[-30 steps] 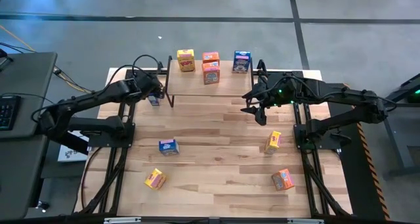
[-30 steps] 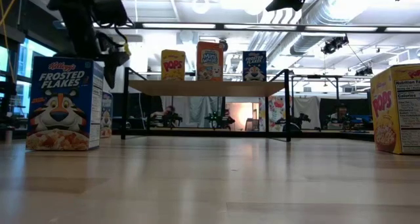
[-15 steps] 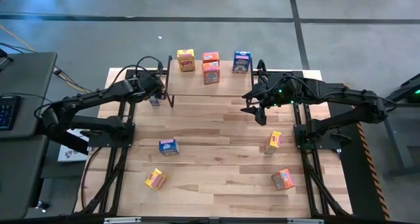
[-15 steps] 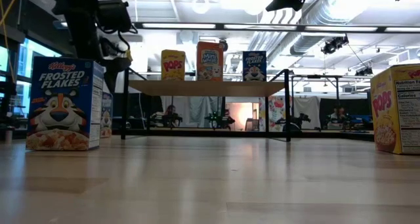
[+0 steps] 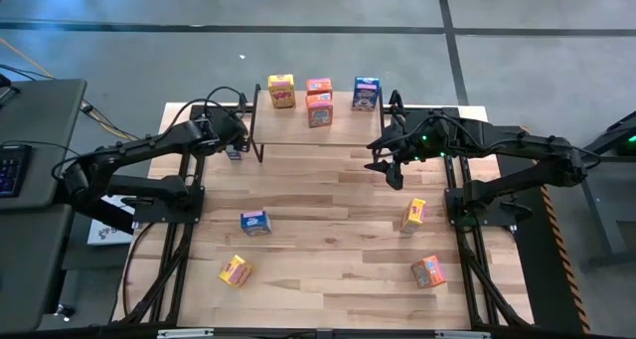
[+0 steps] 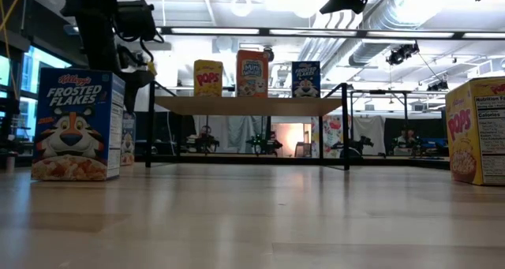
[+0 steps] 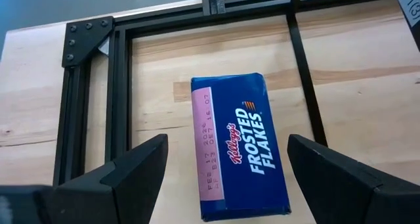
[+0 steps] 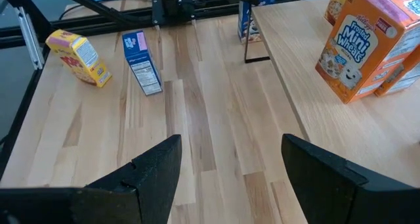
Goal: Stack cereal on shelf
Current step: Put the top blue cereal box on the shelf aligned with the other blue cereal box
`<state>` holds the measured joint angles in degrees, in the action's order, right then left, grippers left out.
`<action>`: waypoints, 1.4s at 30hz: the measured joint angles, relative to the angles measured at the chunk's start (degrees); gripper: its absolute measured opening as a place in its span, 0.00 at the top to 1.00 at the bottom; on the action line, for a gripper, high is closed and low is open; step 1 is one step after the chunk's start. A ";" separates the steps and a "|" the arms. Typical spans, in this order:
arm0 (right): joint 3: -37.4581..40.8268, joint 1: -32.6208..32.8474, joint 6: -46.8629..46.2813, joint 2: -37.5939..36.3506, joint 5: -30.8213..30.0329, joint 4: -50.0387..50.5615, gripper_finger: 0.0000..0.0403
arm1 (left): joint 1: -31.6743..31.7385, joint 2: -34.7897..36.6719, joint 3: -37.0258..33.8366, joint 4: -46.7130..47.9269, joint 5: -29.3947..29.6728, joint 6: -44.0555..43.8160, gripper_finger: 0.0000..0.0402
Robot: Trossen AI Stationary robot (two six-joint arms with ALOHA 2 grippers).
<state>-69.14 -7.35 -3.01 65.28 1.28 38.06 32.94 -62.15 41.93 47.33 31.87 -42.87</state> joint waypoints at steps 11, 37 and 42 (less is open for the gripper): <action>0.00 0.00 -0.01 0.00 0.00 0.00 0.37 | 1.78 0.11 -2.16 -2.93 -3.81 1.21 0.24; 0.00 0.00 -1.53 0.00 0.00 0.02 0.37 | 1.87 0.00 -2.32 -2.79 -3.68 1.40 0.39; 0.00 0.00 -1.53 0.00 0.00 0.02 0.37 | 1.89 -0.04 -2.36 -2.71 -3.68 1.42 0.43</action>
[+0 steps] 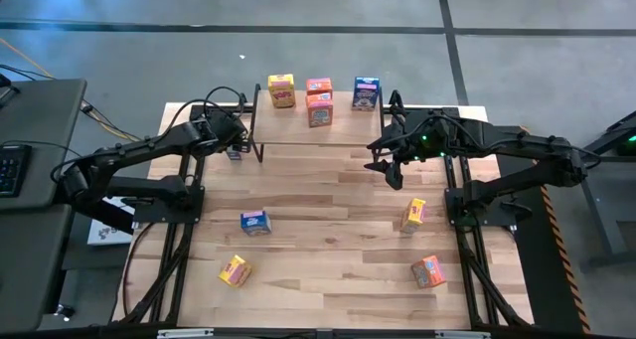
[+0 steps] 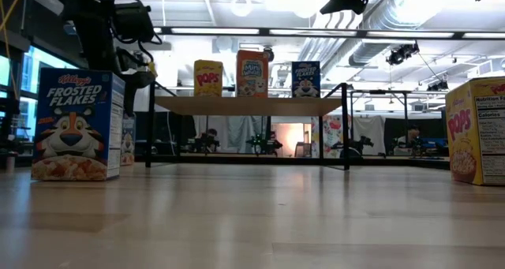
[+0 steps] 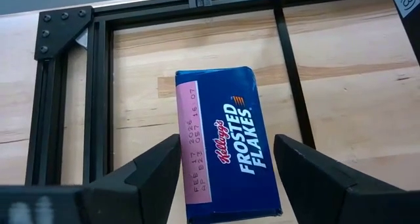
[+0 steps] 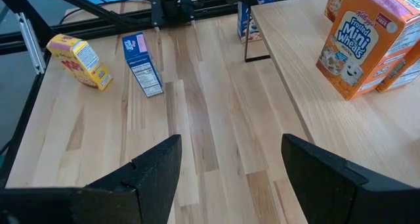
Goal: Stack cereal on shelf
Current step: Put the top blue cereal box on the shelf aligned with the other blue cereal box
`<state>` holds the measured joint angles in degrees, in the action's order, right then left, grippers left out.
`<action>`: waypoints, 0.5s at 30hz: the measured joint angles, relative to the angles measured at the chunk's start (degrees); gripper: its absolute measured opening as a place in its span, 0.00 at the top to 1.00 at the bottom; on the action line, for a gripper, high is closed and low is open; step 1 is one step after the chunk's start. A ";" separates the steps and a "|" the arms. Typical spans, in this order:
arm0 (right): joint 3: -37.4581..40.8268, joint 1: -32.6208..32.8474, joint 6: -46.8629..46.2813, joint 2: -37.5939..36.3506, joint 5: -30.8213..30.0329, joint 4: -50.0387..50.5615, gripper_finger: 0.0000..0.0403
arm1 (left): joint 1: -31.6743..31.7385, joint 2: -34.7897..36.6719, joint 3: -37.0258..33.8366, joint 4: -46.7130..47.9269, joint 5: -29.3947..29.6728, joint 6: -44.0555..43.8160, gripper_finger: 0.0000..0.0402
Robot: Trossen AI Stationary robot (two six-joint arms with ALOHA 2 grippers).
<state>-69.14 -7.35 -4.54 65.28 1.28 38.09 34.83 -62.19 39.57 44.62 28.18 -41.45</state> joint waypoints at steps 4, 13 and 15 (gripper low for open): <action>0.00 0.01 0.00 0.00 0.00 0.00 0.37 | 0.00 0.00 0.00 0.08 0.01 0.25 0.46; 0.00 0.00 0.00 0.00 0.00 0.00 0.37 | 0.02 0.33 -0.07 0.23 -0.67 3.08 0.52; 0.00 0.01 0.00 0.00 0.00 0.00 0.37 | 0.05 0.65 -0.10 0.26 -0.66 3.72 0.54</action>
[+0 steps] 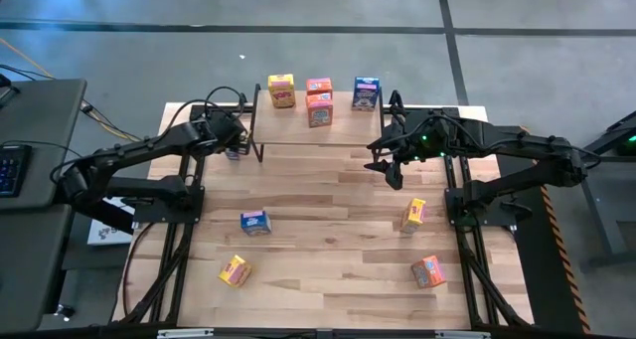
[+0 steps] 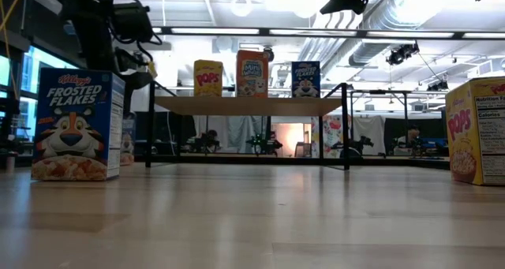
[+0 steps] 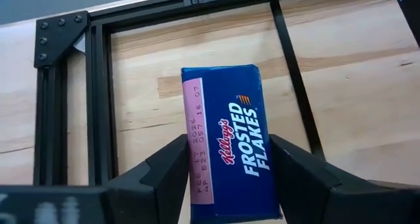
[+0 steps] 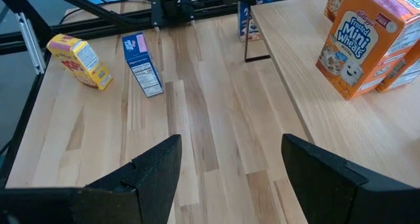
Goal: Stack cereal on shelf
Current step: Put the top blue cereal box on the shelf aligned with the other blue cereal box
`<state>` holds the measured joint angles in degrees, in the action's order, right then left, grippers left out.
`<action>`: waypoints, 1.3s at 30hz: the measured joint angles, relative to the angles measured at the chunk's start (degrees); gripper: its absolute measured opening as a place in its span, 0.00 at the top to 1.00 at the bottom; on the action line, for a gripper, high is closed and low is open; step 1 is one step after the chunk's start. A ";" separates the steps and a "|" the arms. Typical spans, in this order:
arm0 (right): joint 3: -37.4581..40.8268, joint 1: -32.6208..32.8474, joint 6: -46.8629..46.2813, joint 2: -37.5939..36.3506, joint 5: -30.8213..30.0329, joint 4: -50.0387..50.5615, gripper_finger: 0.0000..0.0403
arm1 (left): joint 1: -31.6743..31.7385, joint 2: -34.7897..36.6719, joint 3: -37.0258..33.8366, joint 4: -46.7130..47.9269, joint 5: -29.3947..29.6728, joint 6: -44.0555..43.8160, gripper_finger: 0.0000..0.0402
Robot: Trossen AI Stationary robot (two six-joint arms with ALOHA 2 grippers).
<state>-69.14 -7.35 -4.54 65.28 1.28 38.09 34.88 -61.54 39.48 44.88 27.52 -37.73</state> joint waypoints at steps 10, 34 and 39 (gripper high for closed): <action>0.00 0.01 -0.02 0.00 0.00 0.00 0.37 | 0.04 3.76 -0.24 0.86 -0.48 4.23 0.56; 0.00 0.01 -1.48 0.00 0.00 -0.04 0.37 | -0.01 17.80 0.05 0.73 -4.19 7.17 0.56; 0.00 0.00 -2.09 0.00 -0.02 -0.04 0.37 | -0.01 22.06 0.10 0.75 -3.80 9.41 0.56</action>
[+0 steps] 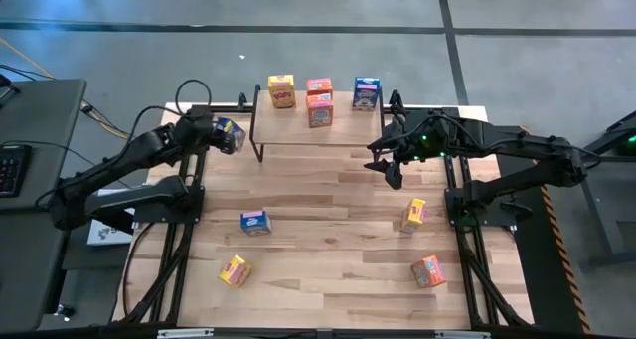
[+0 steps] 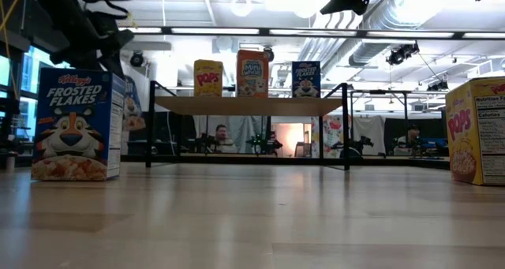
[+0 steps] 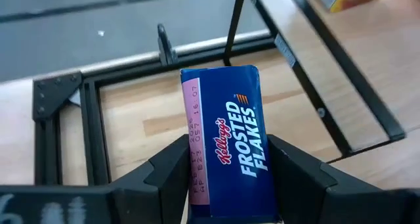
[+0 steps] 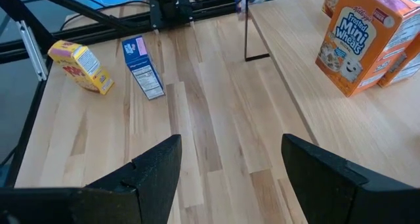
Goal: Stack cereal on shelf
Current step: Put the top blue cereal box on the shelf aligned with the other blue cereal box
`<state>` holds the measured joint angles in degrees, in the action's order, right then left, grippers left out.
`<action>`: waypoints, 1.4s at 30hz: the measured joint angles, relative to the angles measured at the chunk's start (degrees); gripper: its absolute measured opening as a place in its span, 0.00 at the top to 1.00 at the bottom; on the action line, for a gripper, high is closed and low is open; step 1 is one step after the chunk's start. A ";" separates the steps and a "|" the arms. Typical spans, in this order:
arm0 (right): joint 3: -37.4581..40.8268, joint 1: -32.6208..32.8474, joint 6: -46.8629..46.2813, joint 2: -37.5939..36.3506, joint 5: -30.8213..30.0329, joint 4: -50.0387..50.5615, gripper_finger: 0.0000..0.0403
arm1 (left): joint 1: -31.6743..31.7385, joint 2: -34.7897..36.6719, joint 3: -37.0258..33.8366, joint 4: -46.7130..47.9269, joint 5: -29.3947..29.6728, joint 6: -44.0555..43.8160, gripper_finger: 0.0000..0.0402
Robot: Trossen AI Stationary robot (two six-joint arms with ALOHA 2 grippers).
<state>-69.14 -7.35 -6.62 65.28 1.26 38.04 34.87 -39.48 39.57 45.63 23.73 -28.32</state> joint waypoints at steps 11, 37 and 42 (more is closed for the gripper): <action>0.00 -0.01 0.06 0.00 -0.47 -0.12 0.37 | -0.06 5.31 6.74 -0.15 4.46 5.88 0.56; 0.00 -0.01 -1.08 0.00 -5.09 -0.26 0.37 | -0.08 6.82 10.69 -8.59 -12.99 12.70 0.66; 0.00 -0.01 -2.59 0.00 -5.11 -0.62 0.37 | -0.11 7.23 10.69 -11.23 -19.22 14.50 0.66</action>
<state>-69.14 -7.35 -9.21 65.28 -3.85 37.42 34.75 -32.25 50.26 34.40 4.51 -13.82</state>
